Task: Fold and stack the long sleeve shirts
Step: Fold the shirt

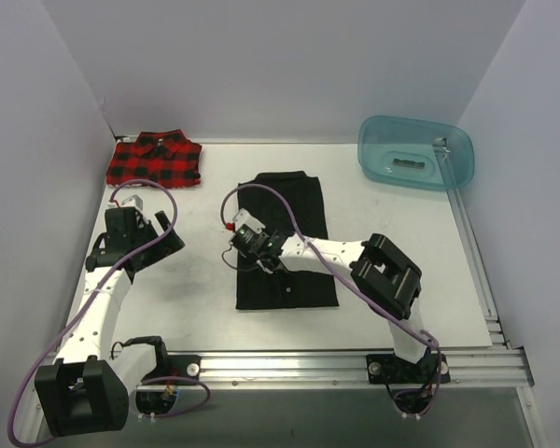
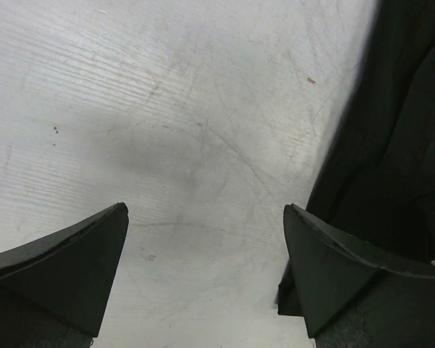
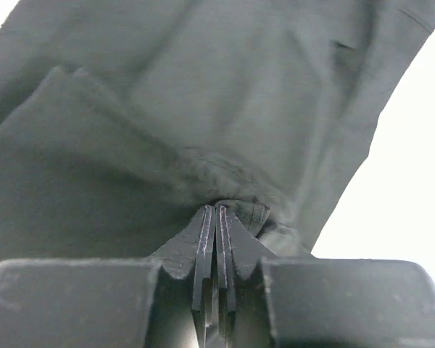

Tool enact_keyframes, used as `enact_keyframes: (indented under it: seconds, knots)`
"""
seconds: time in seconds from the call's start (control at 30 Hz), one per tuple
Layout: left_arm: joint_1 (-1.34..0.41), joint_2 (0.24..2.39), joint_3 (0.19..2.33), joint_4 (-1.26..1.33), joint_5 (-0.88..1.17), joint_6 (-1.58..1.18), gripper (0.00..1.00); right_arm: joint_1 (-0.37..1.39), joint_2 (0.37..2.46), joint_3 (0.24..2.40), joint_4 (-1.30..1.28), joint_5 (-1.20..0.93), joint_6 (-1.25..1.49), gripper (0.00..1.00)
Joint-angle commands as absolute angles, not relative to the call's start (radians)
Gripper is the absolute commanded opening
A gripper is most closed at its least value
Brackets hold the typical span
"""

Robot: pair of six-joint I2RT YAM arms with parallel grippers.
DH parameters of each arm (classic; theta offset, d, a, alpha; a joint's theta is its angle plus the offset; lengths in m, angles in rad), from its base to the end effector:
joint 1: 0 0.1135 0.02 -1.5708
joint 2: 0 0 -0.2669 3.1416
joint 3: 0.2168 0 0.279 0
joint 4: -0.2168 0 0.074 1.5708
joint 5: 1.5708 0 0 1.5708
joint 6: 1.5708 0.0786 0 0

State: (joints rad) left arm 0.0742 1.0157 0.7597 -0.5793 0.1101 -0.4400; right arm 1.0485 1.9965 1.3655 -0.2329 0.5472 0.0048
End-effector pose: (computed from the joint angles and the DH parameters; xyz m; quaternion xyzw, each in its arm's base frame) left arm 0.2601 0.0107 0.2166 -0.2178 0.9061 -0.1158 0.3436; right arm 0.2735 0.3932 0.1370 -0.3692 0.8297 -0.0516 0.4155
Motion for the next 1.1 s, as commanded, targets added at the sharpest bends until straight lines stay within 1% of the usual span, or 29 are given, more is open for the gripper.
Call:
enact_keyframes:
  seconds: [0.0,0.07,0.1,0.17,0.2,0.27,0.3,0.4,0.43,0.5,0.53,0.57,0.63,0.67,0.7,0.73,0.8,0.83,0.9,0.93,0.97,1.07]
  knots:
    - [0.083,1.005,0.759,-0.542,0.126,-0.425,0.97,0.993,1.927,1.411,-0.224,0.615,-0.04,0.03]
    - [0.083,1.005,0.759,-0.54,0.136,-0.423,0.97,0.968,1.925,1.423,-0.222,0.606,-0.041,0.06]
    - [0.084,1.005,0.756,-0.534,0.144,-0.422,0.98,0.947,1.919,1.433,-0.221,0.601,-0.041,0.12]
    - [0.08,1.002,0.752,-0.517,0.181,-0.42,0.98,0.928,1.907,1.44,-0.221,0.592,-0.043,0.2]
    - [0.074,1.0,0.75,-0.511,0.195,-0.422,0.97,0.916,1.884,1.44,-0.221,0.586,-0.043,0.29]
    - [0.052,0.999,0.744,-0.5,0.215,-0.426,0.97,0.91,1.847,1.431,-0.222,0.566,-0.032,0.38]
    - [0.019,0.997,0.744,-0.494,0.234,-0.434,0.97,0.904,1.798,1.422,-0.222,0.531,-0.02,0.45]
    - [-0.083,0.999,0.733,-0.436,0.235,-0.497,0.97,0.873,1.691,1.37,-0.224,0.424,0.06,0.52]
    - [-0.168,1.011,0.732,-0.416,0.221,-0.53,0.97,0.842,1.663,1.353,-0.225,0.35,0.089,0.53]
    - [-0.256,1.04,0.748,-0.361,0.19,-0.558,0.97,0.804,1.587,1.284,-0.225,0.283,0.179,0.53]
    - [-0.329,1.087,0.759,-0.344,0.152,-0.577,0.97,0.778,1.559,1.254,-0.225,0.25,0.208,0.53]
    - [-0.365,1.113,0.77,-0.328,0.135,-0.581,0.97,0.726,1.533,1.194,-0.213,0.174,0.237,0.53]
    - [-0.405,1.207,0.802,-0.276,0.103,-0.601,0.97,0.666,1.456,1.117,-0.168,0.094,0.32,0.53]
    - [-0.42,1.242,0.81,-0.235,0.107,-0.609,0.97,0.608,1.433,1.082,-0.151,0.01,0.346,0.53]
    - [-0.42,1.277,0.828,-0.218,0.109,-0.615,0.97,0.58,1.393,1.015,-0.132,-0.035,0.382,0.53]
    - [-0.423,1.348,0.842,-0.203,0.106,-0.623,0.95,0.56,1.376,0.985,-0.103,-0.073,0.399,0.52]
    - [-0.434,1.417,0.87,-0.17,0.117,-0.626,0.93,0.507,1.336,0.91,-0.077,-0.149,0.416,0.51]
    - [-0.437,1.477,0.903,-0.164,0.118,-0.623,0.91,0.494,1.327,0.89,-0.062,-0.161,0.42,0.51]
    - [-0.454,1.528,0.934,-0.144,0.124,-0.618,0.88,0.465,1.309,0.846,-0.051,-0.188,0.428,0.5]
    - [-0.459,1.566,0.954,-0.137,0.127,-0.617,0.84,0.454,1.305,0.832,-0.034,-0.201,0.437,0.5]
    - [-0.463,1.583,0.963,-0.112,0.139,-0.614,0.78,0.445,1.302,0.816,-0.019,-0.216,0.446,0.5]
    - [-0.476,1.638,0.986,-0.084,0.146,-0.611,0.68,0.4,1.299,0.759,0.054,-0.273,0.477,0.5]
